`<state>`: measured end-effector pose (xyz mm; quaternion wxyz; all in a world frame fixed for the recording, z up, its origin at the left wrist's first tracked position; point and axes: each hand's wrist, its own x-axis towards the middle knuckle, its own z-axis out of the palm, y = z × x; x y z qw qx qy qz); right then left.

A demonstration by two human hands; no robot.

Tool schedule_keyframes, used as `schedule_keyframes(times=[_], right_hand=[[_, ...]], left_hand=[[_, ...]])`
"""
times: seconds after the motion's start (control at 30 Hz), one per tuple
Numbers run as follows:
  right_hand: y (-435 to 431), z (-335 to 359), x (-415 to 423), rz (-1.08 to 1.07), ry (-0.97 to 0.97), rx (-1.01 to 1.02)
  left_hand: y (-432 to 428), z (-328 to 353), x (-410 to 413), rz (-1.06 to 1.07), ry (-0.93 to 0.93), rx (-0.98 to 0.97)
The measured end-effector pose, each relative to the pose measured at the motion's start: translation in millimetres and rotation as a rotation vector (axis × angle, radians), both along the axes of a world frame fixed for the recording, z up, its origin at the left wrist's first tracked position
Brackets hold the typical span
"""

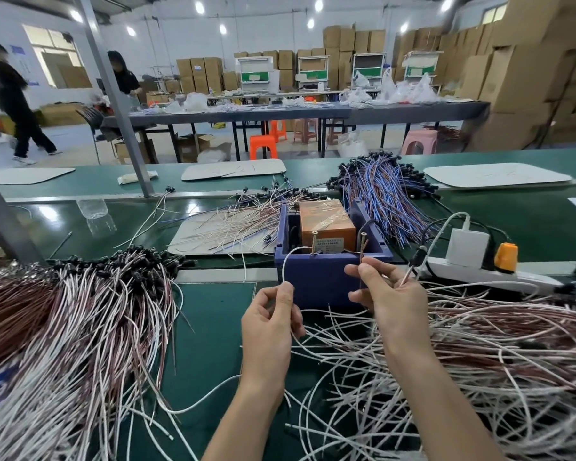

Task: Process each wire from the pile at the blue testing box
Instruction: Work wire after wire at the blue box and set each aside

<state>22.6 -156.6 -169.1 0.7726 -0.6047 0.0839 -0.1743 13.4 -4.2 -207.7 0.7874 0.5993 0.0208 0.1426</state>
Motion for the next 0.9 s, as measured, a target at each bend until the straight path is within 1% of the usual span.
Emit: schedule_keyframes(times=[0.33, 0.9], right_hand=[[-0.3, -0.6, -0.5, -0.002, -0.004, -0.015], [2.2, 3.4, 2.2, 0.007, 0.013, 0.033]], left_hand=[[-3.7, -1.5, -2.9, -0.022, -0.013, 0.057], [-3.9, 1.4, -4.5, -0.005, -0.008, 0.071]])
